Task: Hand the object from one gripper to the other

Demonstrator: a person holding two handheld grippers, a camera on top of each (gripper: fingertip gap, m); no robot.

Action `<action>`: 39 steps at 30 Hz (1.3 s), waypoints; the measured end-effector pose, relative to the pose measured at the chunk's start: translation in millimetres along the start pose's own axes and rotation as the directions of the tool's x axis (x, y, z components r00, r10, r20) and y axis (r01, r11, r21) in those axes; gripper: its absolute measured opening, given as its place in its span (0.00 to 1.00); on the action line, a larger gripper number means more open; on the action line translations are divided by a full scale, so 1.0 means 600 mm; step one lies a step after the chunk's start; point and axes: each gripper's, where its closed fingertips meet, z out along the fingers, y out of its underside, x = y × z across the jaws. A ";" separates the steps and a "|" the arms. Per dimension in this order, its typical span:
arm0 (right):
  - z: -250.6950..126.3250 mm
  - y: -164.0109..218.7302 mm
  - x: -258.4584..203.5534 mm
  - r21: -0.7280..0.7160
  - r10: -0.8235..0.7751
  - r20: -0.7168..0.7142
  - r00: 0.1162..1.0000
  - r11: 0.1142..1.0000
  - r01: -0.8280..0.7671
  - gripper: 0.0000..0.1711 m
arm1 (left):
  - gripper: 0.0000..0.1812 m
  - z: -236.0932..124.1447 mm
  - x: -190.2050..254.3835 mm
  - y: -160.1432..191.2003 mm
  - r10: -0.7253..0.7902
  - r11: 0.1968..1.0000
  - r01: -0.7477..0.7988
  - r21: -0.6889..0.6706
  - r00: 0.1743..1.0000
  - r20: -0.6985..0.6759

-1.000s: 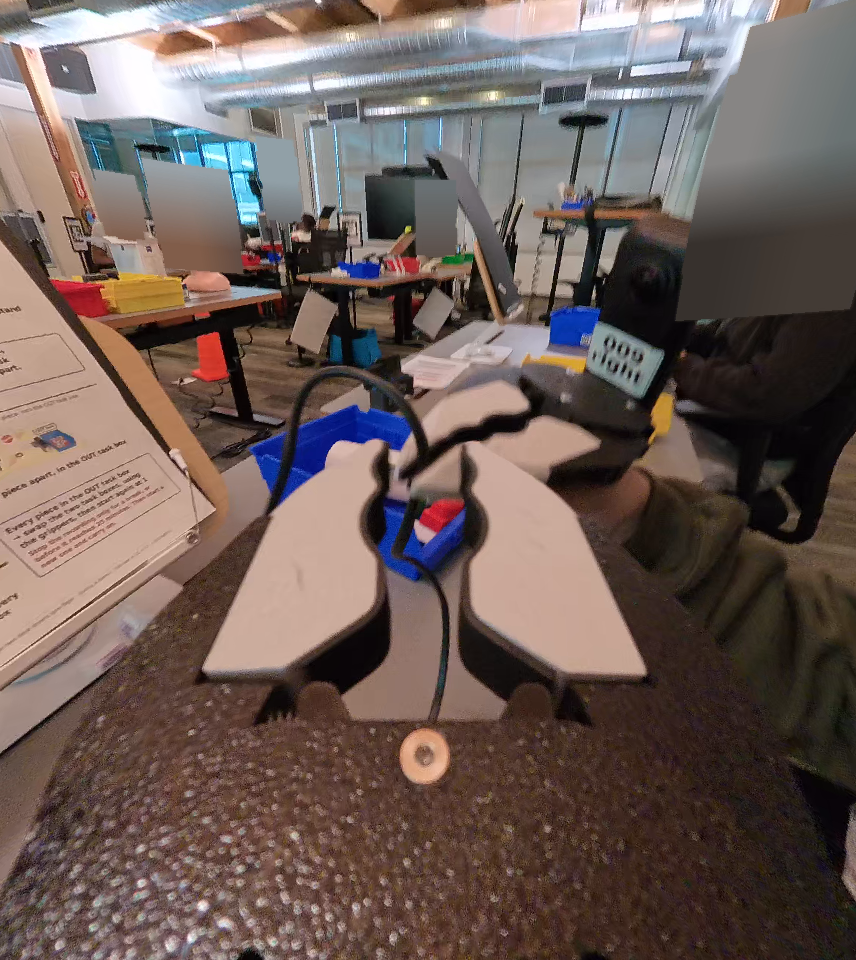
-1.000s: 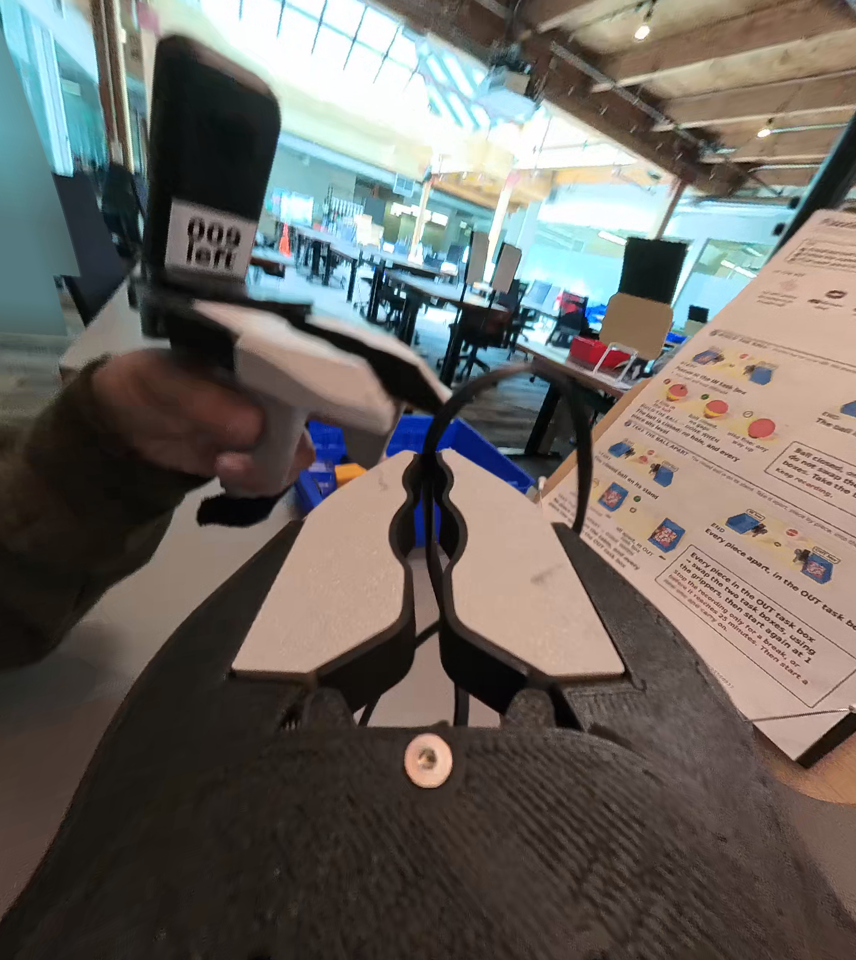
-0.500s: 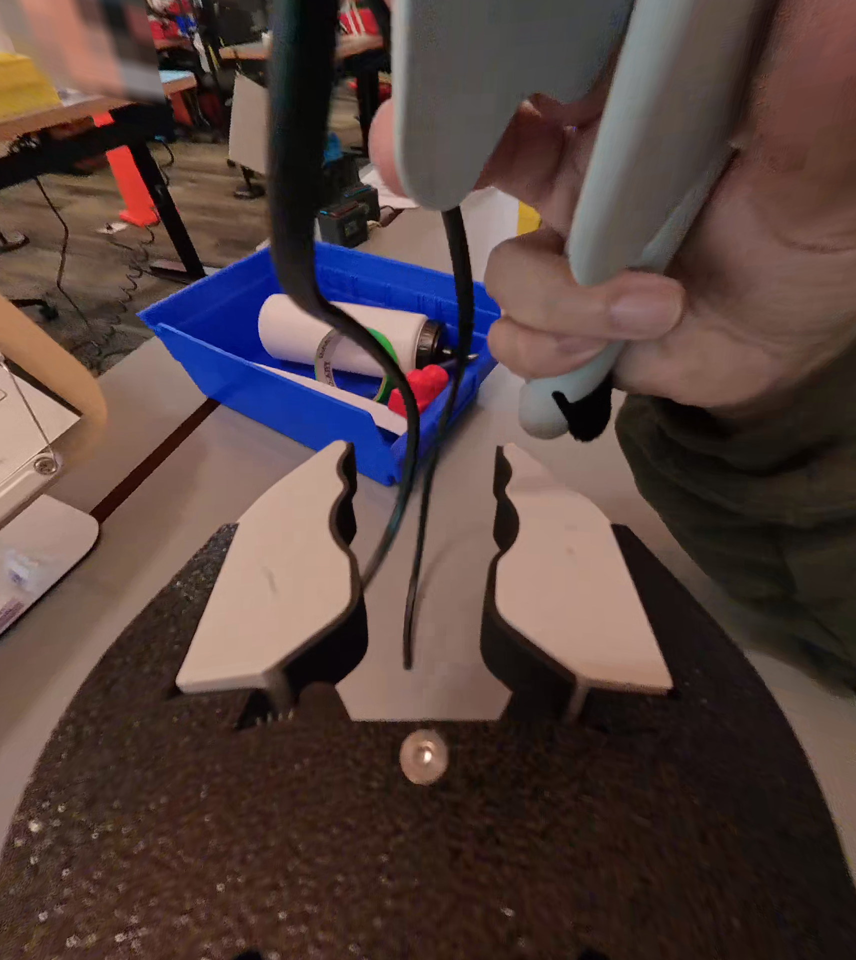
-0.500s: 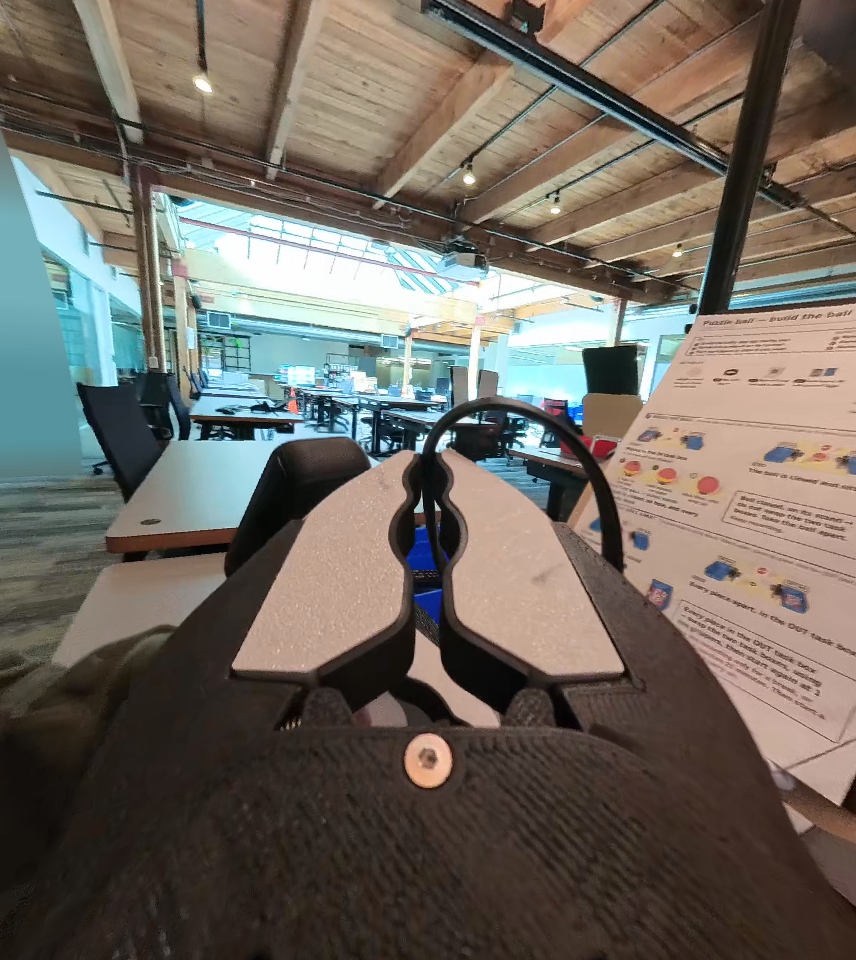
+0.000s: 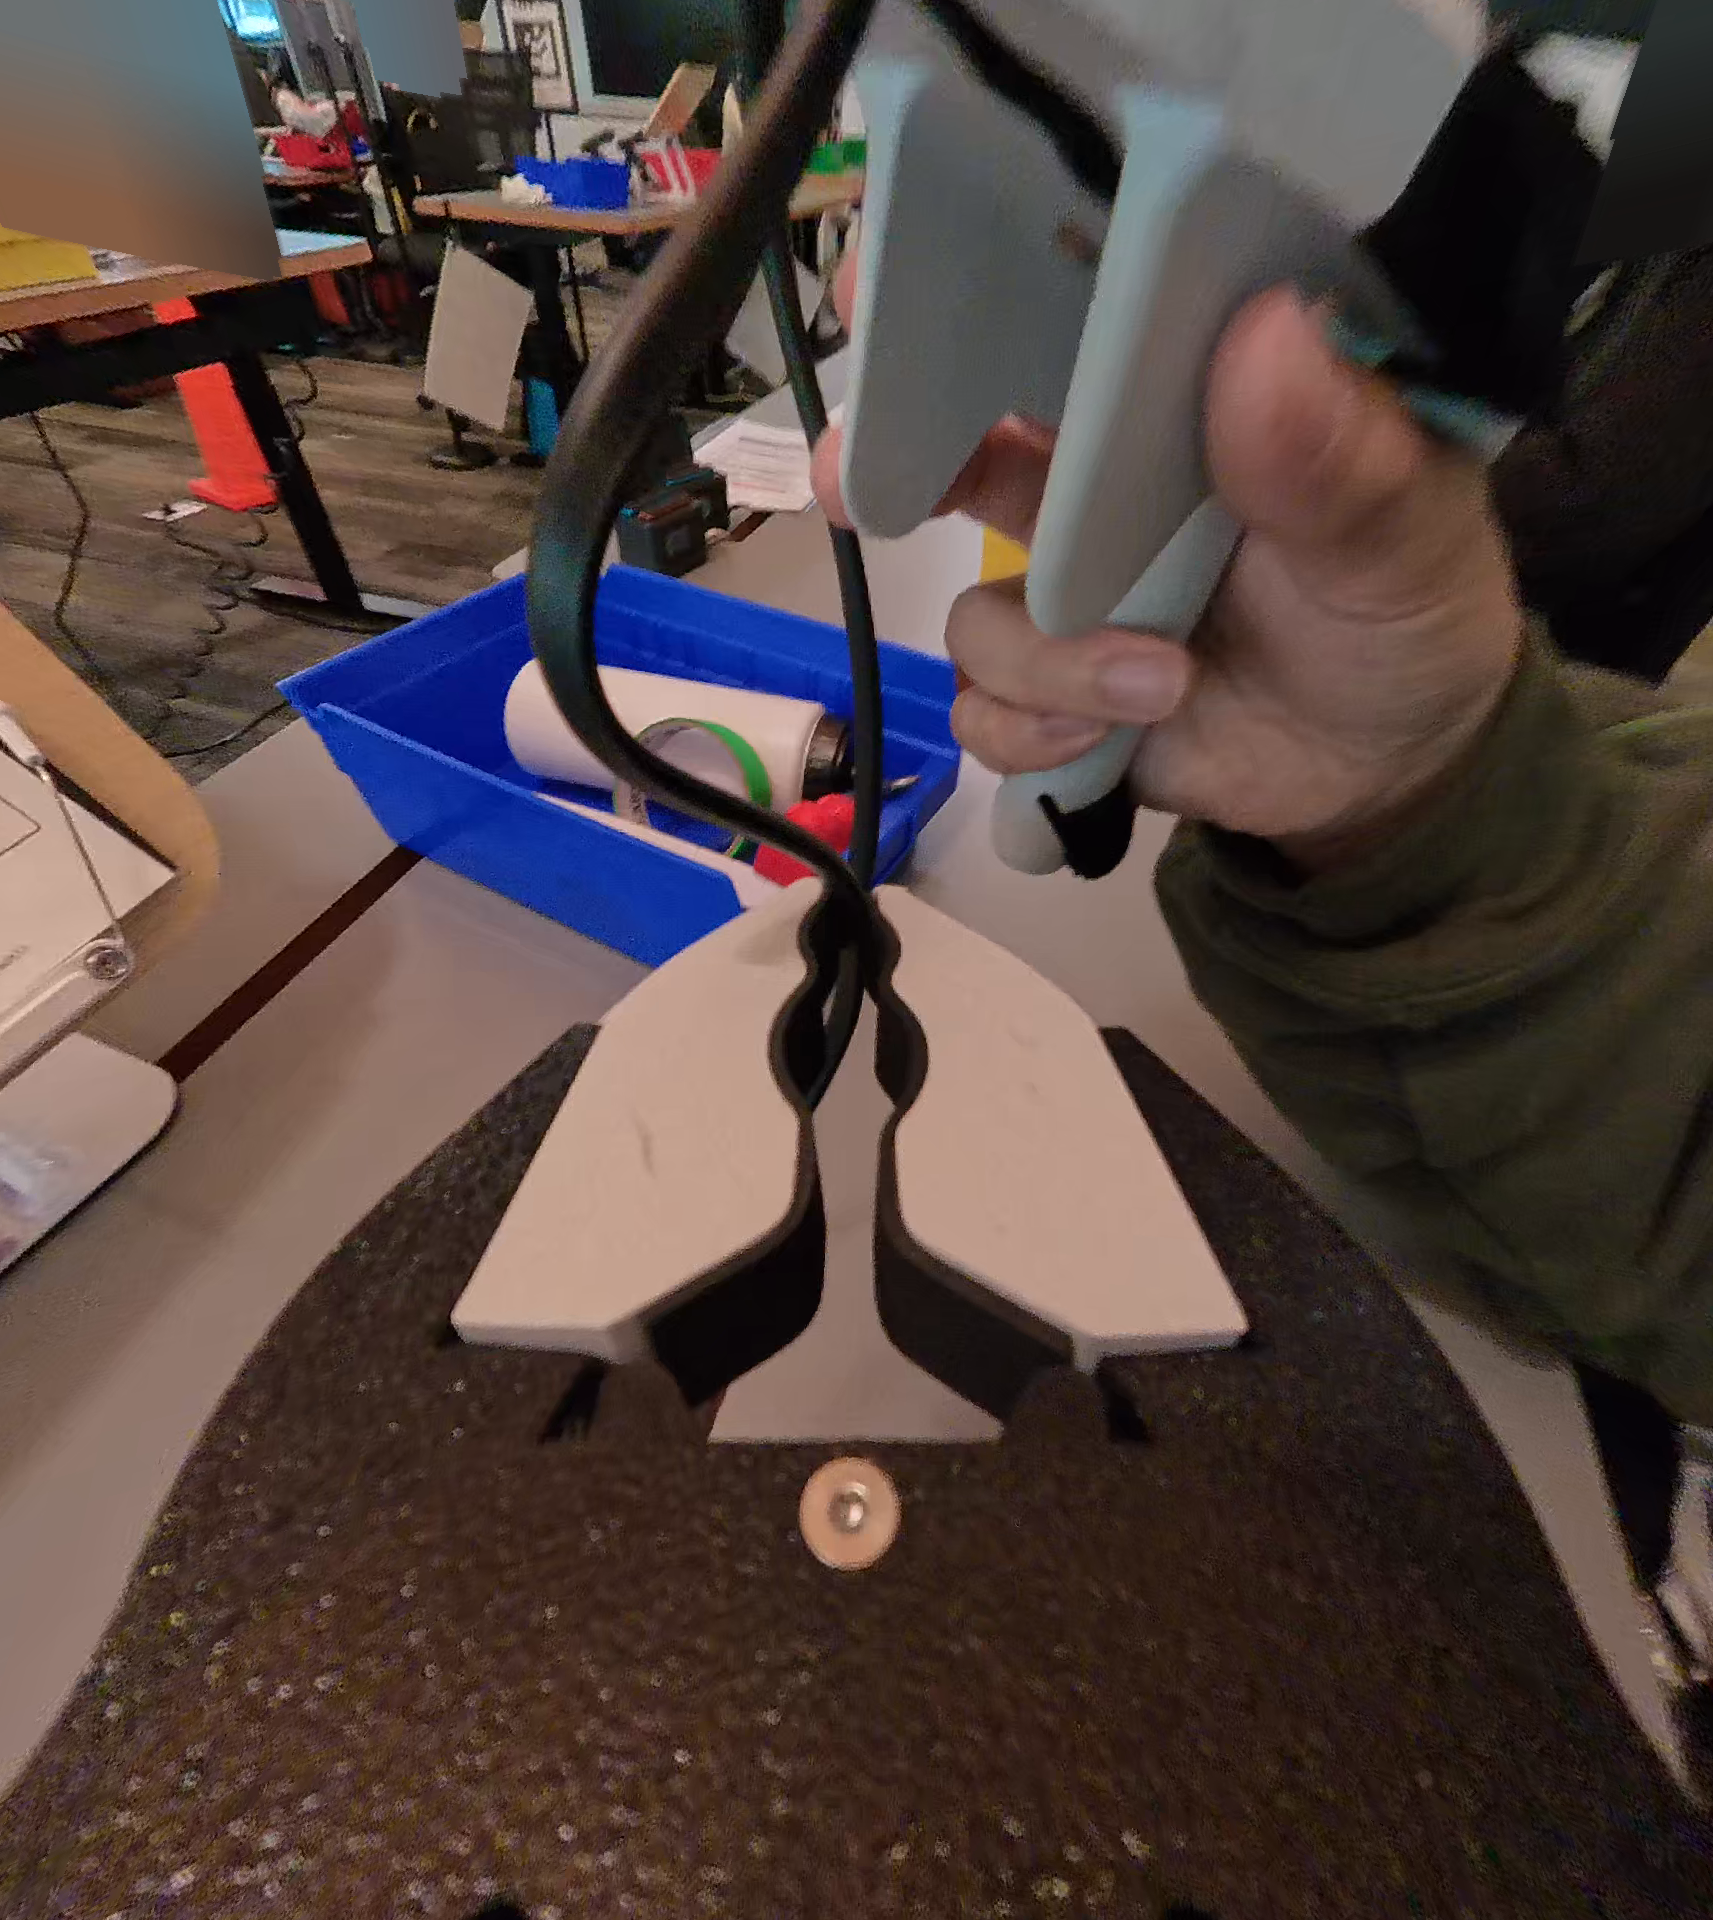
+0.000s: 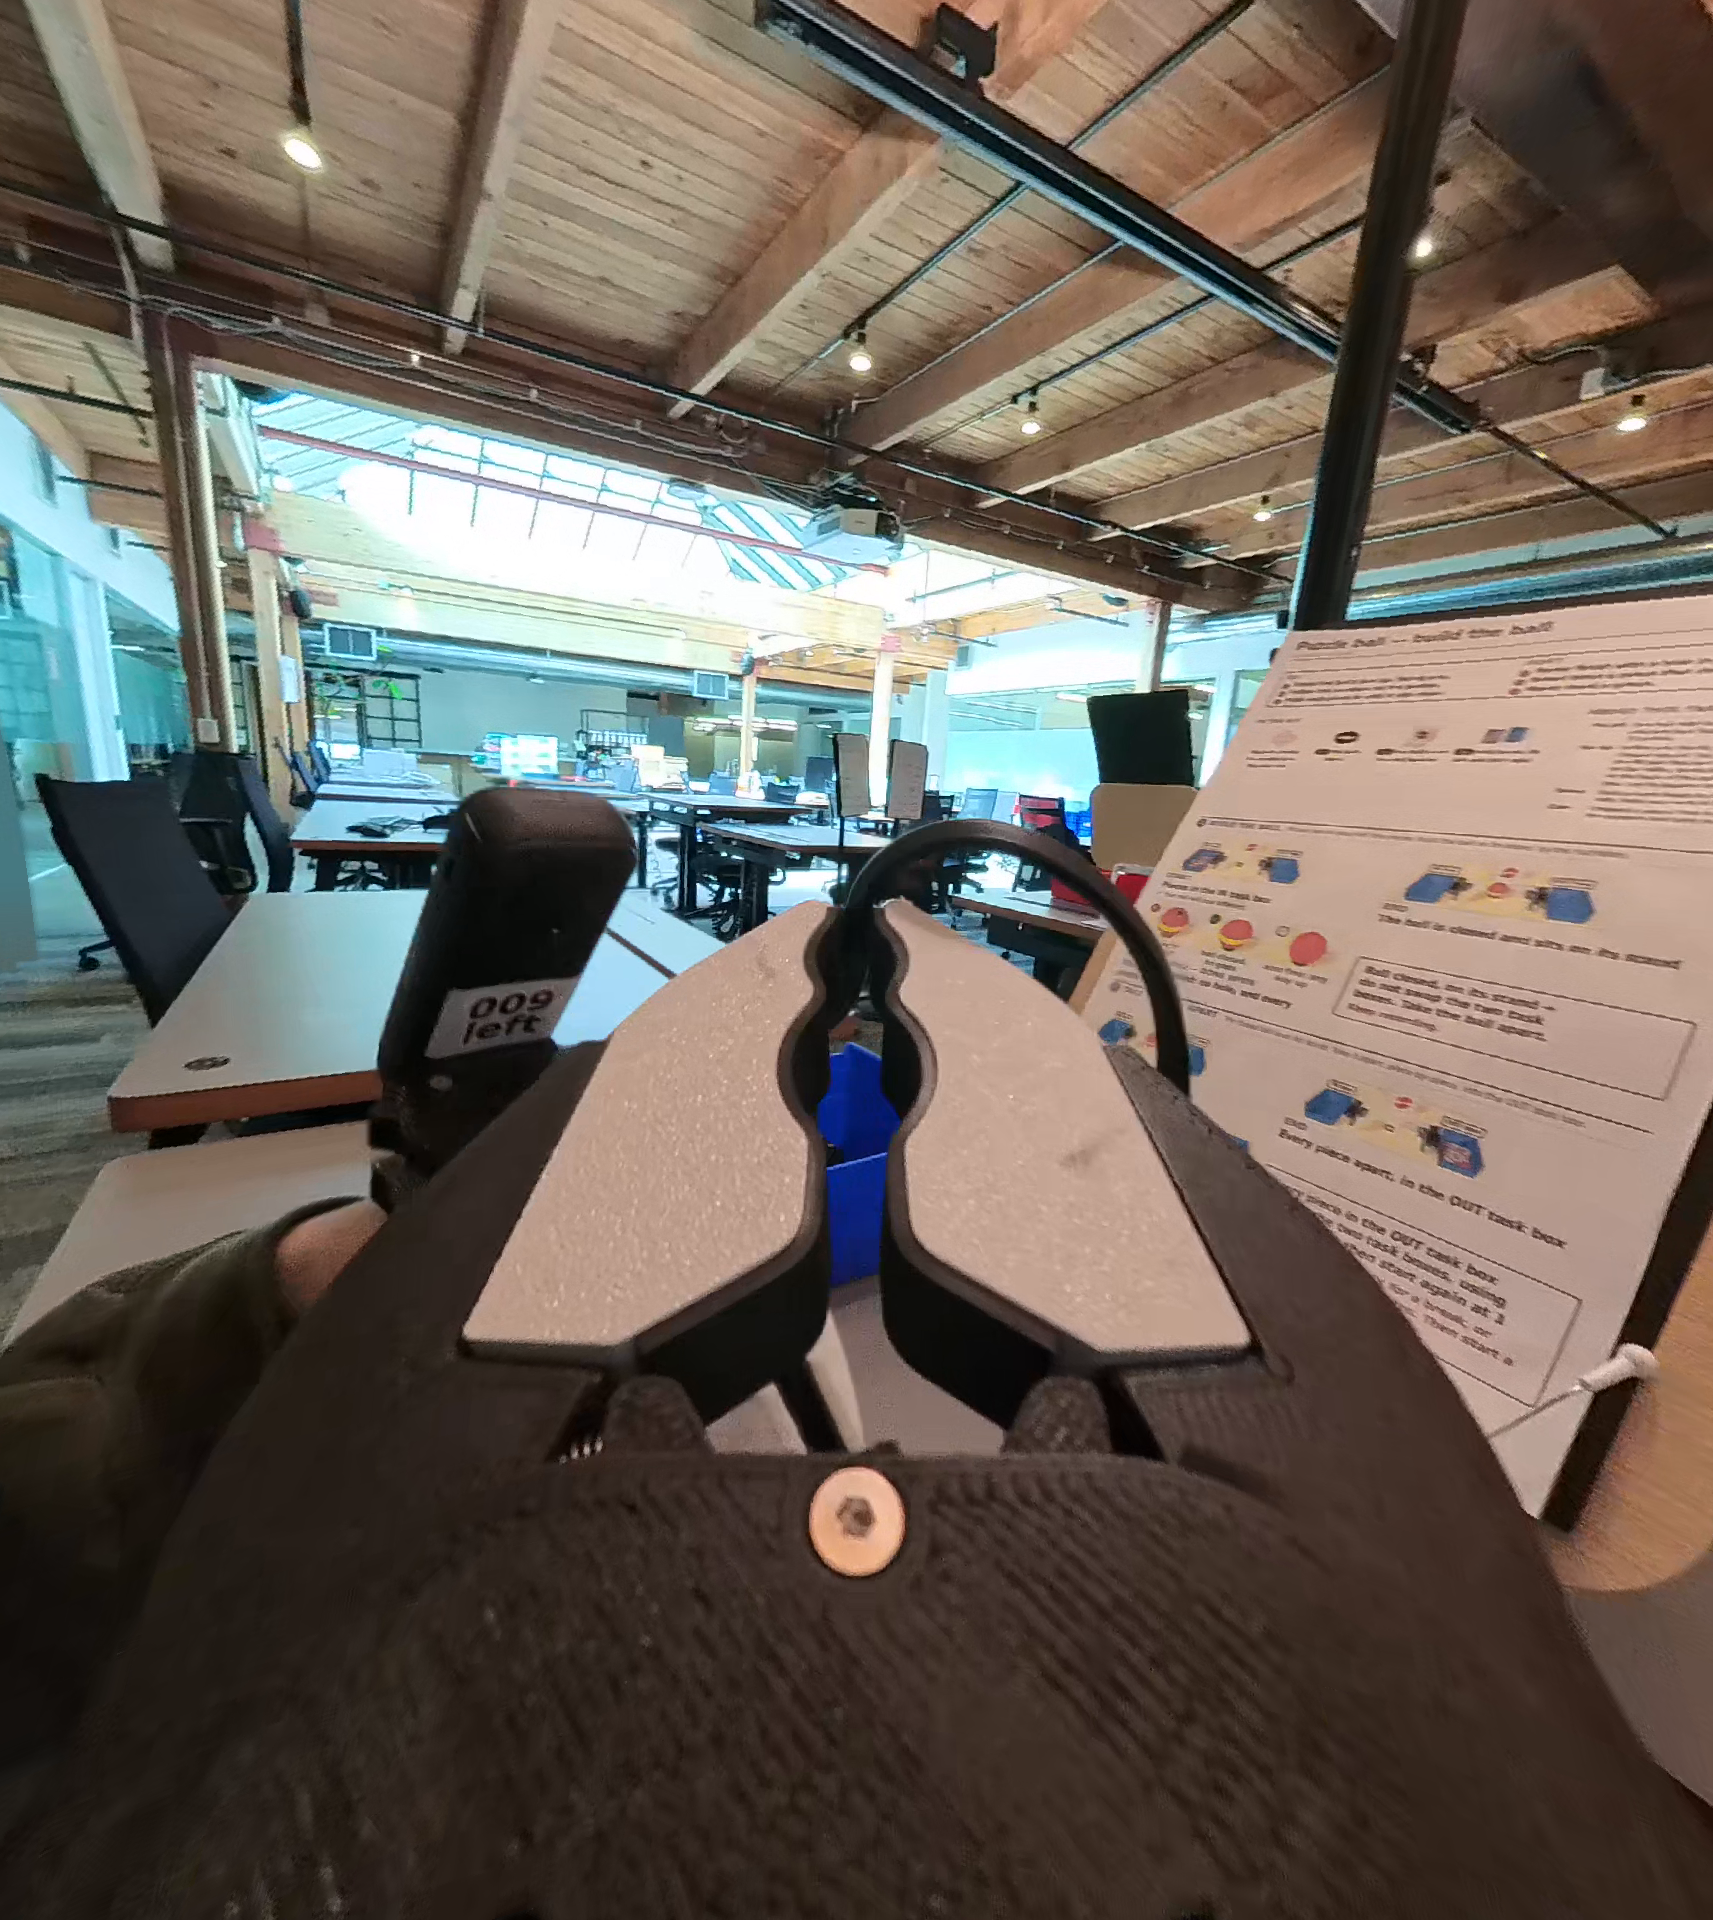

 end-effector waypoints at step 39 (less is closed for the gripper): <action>-0.020 0.281 -0.250 -0.527 0.320 0.745 0.585 0.820 0.222 0.00 | 0.02 -0.187 -0.066 -0.112 -0.134 0.938 0.069 0.341 0.976 0.170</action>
